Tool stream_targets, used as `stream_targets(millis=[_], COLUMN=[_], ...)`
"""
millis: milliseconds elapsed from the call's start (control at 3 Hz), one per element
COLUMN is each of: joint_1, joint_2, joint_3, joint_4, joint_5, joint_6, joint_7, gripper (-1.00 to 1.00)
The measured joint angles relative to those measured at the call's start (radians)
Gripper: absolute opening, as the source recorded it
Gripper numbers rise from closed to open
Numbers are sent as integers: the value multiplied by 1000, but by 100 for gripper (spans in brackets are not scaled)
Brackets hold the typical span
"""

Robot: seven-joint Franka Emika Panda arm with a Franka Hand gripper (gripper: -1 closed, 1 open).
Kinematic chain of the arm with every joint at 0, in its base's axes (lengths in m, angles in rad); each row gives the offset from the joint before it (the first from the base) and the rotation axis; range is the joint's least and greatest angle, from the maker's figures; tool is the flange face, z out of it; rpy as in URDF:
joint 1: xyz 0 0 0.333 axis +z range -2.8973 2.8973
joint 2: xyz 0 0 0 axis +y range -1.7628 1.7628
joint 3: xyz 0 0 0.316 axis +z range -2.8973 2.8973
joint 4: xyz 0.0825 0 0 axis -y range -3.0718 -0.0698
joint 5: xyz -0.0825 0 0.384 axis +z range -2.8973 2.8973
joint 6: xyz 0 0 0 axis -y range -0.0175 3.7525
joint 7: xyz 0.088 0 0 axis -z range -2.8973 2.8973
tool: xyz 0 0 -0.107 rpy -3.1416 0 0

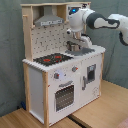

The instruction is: Play with the kitchen

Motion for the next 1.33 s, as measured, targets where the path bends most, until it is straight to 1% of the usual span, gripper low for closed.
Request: stream_targets(millis=[1333], joint_1=[-266], joint_2=[28], joint_3=[178], joint_4=[-259], joint_5=[-1], joint_6=[101], joint_7=[85], gripper=[-100])
